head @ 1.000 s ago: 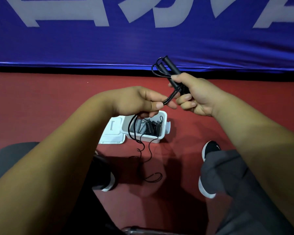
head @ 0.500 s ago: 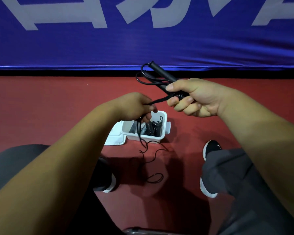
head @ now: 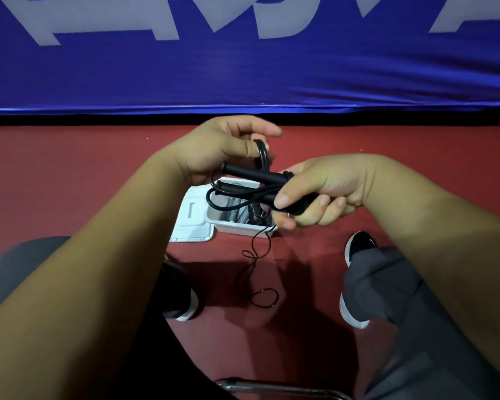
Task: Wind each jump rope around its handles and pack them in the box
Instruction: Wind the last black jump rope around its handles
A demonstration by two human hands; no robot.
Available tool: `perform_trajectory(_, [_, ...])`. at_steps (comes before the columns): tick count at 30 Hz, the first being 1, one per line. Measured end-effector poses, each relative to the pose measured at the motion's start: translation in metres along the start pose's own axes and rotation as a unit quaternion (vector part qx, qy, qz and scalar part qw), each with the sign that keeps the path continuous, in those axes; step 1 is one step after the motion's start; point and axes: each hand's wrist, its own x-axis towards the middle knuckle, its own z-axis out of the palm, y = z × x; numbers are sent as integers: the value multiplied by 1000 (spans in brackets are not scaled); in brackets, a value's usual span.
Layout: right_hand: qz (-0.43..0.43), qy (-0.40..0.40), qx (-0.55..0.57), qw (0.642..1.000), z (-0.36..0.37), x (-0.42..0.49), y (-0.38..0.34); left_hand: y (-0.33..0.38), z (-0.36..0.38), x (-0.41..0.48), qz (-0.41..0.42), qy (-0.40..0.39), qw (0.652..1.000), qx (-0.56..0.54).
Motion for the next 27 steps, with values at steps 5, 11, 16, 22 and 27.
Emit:
perform_trajectory(5, [-16, 70, -26, 997, 4, 10, 2, 13, -6, -3, 22, -1, 999, 47])
perform_trajectory(11, [-20, 151, -49, 987, 6, 21, 6, 19, -2, -5, 30, 35, 986, 160])
perform_trajectory(16, [13, 205, -68, 976, -3, 33, 14, 28, 5, -9, -3, 53, 912, 406])
perform_trajectory(22, [9, 344, -127, 930, -25, 46, 24, 25, 11, -13, -77, 45, 847, 524])
perform_trajectory(27, [-53, 460, -153, 873, -29, 55, 19, 18, 13, -13, -152, 66, 888, 430])
